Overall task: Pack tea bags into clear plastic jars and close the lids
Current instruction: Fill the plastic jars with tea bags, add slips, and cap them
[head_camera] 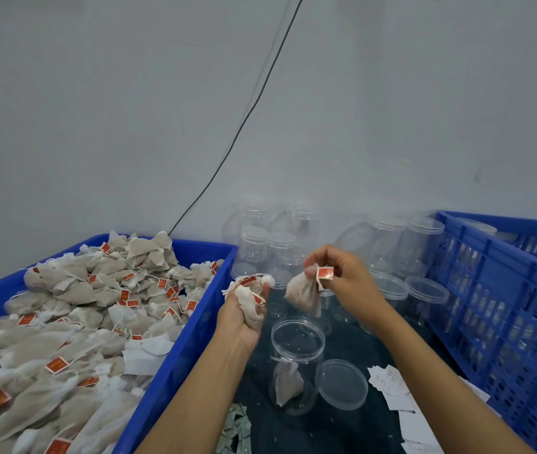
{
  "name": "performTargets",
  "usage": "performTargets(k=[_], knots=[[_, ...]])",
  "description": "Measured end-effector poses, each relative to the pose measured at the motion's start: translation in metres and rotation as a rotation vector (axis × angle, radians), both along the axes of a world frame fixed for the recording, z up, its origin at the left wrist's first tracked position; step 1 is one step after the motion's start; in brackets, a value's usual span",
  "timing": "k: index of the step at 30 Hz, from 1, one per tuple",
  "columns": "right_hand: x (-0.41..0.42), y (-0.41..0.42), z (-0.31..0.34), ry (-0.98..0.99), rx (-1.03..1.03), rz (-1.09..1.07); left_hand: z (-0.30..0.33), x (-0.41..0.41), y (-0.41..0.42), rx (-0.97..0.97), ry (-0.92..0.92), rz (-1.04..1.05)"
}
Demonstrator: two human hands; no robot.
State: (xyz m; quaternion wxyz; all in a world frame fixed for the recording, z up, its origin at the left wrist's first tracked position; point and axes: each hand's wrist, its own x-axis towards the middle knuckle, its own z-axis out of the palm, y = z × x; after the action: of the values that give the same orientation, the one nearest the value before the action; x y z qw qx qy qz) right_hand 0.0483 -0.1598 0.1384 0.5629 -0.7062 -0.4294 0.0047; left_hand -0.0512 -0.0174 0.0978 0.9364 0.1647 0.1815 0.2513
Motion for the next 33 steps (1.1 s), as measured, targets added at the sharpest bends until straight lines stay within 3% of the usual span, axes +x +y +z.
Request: performTargets(k=[4,9,12,20,23,28,33], knots=[[0.003,0.001,-0.015,-0.151,-0.495,0.012,0.001,0.005,-0.002,0.034,0.031,-0.083],[-0.01,0.015,-0.016,0.099,-0.205,0.045,0.006,0.007,-0.013,0.118,0.031,-0.227],[-0.012,0.022,-0.017,0.119,-0.139,0.044,0.009,0.008,-0.017,0.086,-0.002,-0.281],[-0.003,0.015,-0.017,0.156,0.093,-0.222,0.003,0.006,-0.008,0.126,0.11,-0.232],[0.001,0.005,-0.015,0.114,0.066,-0.249,0.006,0.001,-0.005,0.133,0.116,-0.21],[0.002,0.0,-0.022,0.003,-0.368,-0.085,0.008,-0.004,-0.006,0.121,0.042,-0.208],[-0.011,0.004,-0.02,-0.128,-0.185,-0.005,0.009,-0.004,-0.011,0.123,-0.028,-0.32]])
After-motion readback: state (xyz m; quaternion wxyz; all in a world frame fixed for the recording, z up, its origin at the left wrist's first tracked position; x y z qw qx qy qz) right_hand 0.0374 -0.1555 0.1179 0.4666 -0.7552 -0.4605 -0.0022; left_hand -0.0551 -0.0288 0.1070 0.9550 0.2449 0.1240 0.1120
